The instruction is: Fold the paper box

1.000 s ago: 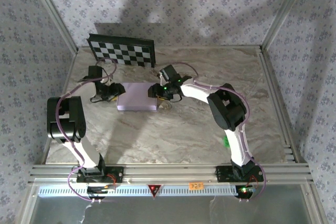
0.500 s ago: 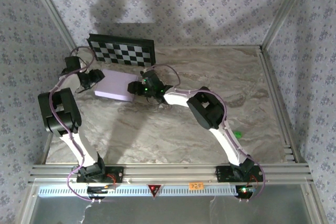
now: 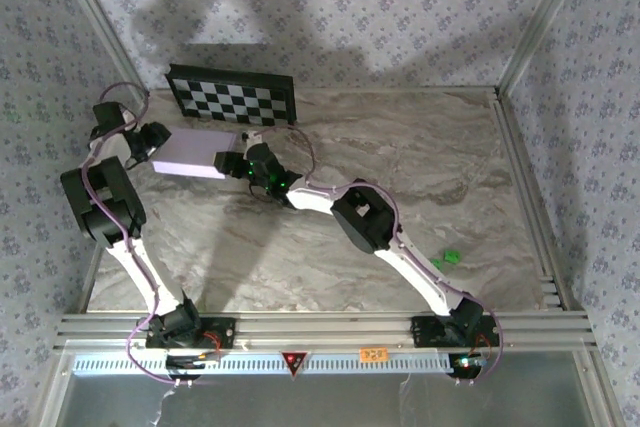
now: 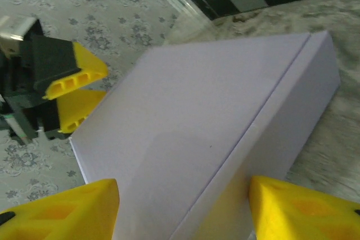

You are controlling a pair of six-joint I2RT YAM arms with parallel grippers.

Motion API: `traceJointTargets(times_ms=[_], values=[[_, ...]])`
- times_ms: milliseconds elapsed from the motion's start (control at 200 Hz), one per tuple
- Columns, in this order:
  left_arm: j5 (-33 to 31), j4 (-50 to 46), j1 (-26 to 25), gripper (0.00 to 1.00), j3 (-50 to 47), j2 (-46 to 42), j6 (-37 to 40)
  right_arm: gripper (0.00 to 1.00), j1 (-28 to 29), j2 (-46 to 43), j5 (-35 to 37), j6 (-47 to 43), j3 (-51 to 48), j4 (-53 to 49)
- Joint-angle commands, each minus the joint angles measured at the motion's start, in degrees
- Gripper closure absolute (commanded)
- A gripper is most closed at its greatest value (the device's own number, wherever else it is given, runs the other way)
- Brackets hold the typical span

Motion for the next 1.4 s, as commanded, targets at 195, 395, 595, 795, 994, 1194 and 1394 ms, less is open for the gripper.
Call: traceJointTargets(times_ms=[195, 395, 595, 795, 994, 1194, 1394], values=[[4.52, -0.46, 1.8, 0.49, 3.08, 5.03, -3.6, 0.35, 0.36, 6.27, -0.43, -1.25, 10.18, -2.4], [4.18, -1.08, 1.8, 0.49, 5.96, 7.34, -4.25, 0.34, -0.31, 8.4, -1.16, -1.3, 12.63, -5.73], [4.49, -3.72, 1.91, 0.48, 10.12, 9.84, -4.45, 0.34, -0.41, 8.67, -2.09, -0.62, 12.89, -6.47], [0.82, -4.96, 2.55, 0.48, 8.04, 8.27, -4.51, 0.3, -1.25, 7.76, -1.5, -1.88, 13.7, -9.87], [-3.21, -4.64, 2.86, 0.43, 6.37, 3.97, -4.25, 0.26, -2.51, 5.35, -2.65, -4.21, 13.75, -14.56], [-3.52, -3.13, 2.78, 0.41, 4.73, -1.22, -4.36, 0.23, -4.16, -2.72, -4.55, -8.52, 4.52, -14.32], [-4.21, -1.56, 0.75, 0.23, 0.21, -8.33, -2.34, 0.07, -6.86, -15.1, -5.49, -14.6, -11.43, -13.47]])
